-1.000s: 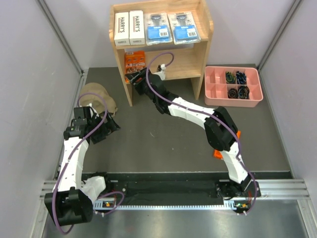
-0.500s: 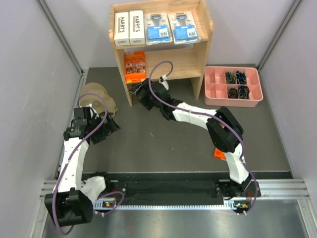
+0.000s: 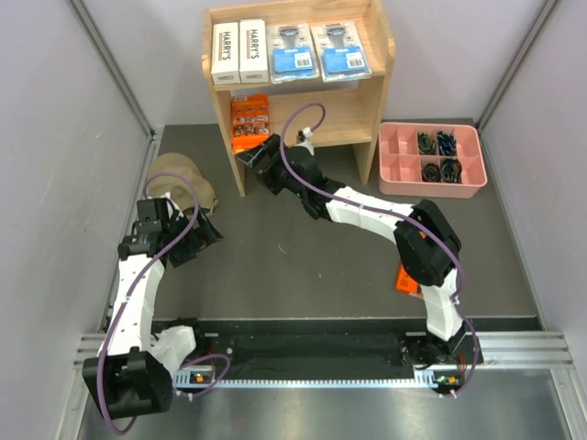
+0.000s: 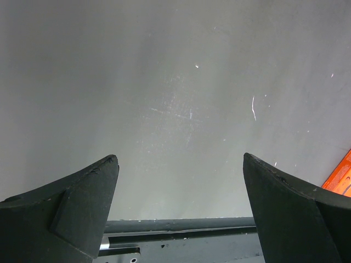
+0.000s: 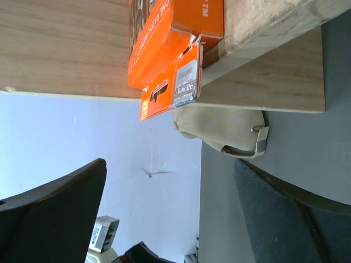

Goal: Place and organize the shaving razors onto the shelf

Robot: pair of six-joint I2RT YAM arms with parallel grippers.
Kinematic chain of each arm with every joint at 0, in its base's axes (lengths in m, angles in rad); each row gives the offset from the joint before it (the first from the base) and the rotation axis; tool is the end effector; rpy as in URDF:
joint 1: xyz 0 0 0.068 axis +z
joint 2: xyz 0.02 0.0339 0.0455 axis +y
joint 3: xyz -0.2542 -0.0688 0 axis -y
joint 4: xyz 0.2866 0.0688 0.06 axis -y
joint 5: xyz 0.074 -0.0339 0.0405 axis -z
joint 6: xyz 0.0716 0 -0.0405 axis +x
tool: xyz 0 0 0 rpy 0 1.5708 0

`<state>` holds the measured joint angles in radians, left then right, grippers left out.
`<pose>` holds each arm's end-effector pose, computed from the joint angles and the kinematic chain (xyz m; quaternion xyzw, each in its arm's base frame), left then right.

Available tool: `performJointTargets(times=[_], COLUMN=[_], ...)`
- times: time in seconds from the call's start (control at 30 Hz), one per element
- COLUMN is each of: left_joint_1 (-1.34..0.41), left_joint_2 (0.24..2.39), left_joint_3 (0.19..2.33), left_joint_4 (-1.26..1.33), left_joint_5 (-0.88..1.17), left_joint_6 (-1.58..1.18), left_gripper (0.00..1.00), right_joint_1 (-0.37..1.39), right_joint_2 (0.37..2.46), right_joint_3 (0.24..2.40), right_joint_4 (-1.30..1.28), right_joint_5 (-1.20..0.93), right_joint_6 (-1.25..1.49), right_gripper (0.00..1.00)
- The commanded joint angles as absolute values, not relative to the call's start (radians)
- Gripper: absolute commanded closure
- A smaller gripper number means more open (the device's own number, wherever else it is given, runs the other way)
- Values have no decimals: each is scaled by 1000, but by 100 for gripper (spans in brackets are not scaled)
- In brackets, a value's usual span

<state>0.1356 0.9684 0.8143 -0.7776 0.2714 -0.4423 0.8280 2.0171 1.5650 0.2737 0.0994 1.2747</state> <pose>0.2539 0.0153 0.2235 -0.2273 0.9138 -0.1745 0.2880 0.3817 0.4052 0.2458 0.2008 0.7402 0.5371 0.3510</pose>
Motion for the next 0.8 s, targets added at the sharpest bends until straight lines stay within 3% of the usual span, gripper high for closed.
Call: performJointTargets(times=[0.0,0.37,0.77], left_joint_1=[132,132,133], left_joint_2=[945,948,985], left_joint_3=[815,816,821], left_joint_4=[-744,-739,-696], left_joint_5=[273,296,436], left_joint_6=[-437,-446,-434], left_gripper=[1,1,1], right_joint_1=[825,833,790], right_joint_2=[1944,1775,1382], right_joint_3=[1563,1391,1233], right_joint_4=[305,216,-300], right_joint_5=[61,44,182], right_joint_6=[1256,1175,924], right_gripper=[2,2,1])
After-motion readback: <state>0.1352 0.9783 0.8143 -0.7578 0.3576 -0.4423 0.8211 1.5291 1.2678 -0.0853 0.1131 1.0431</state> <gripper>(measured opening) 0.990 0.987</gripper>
